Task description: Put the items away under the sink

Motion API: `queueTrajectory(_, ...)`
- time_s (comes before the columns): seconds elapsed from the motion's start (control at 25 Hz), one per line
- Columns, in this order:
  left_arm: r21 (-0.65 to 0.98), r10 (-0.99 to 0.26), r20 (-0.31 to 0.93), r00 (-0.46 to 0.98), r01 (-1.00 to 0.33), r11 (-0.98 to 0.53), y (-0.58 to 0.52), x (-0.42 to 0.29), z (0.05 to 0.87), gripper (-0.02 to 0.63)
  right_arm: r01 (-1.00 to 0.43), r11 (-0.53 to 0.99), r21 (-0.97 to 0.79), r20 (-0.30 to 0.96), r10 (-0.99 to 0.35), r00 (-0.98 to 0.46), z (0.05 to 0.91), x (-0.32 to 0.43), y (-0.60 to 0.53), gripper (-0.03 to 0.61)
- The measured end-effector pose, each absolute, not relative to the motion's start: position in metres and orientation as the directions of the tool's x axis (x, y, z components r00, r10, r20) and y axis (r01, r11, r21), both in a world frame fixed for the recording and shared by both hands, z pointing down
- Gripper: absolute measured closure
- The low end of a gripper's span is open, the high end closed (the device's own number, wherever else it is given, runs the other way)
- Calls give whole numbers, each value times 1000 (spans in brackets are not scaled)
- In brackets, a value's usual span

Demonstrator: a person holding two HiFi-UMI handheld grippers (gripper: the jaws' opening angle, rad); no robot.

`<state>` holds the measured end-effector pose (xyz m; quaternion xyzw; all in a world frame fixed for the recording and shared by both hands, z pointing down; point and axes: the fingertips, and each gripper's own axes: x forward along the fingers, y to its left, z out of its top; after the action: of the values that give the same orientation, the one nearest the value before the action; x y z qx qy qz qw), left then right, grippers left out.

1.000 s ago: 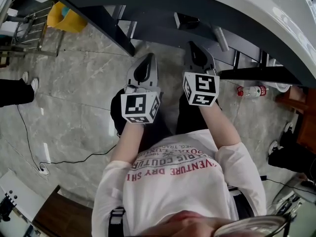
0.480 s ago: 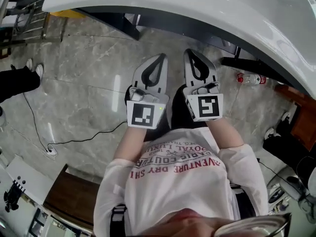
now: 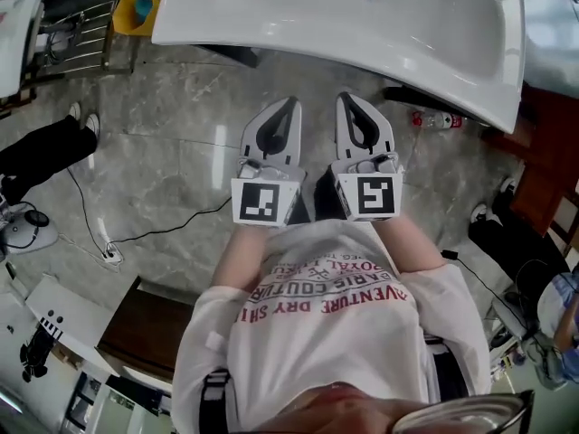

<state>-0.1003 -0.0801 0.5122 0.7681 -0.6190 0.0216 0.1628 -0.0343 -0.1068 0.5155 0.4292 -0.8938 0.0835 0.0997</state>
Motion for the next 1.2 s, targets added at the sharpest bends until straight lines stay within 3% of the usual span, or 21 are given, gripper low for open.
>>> queueTrajectory(0.28,187,-932,252,261,-958,-218,-72,-65,394,591,-806,592,-26,240,-779,-580,388,12,-91,554)
queueTrajectory(0.68,119,-916,167,365,-930,-349,-95,-30,279,591,-886,463,-15,185,-870,-457,286,59,-102,554)
queueTrajectory(1.2,60,-881,101,461,-887,-458,-113,-33,220,591,-938,347,-1,109,-932,-345,233,70,-119,554)
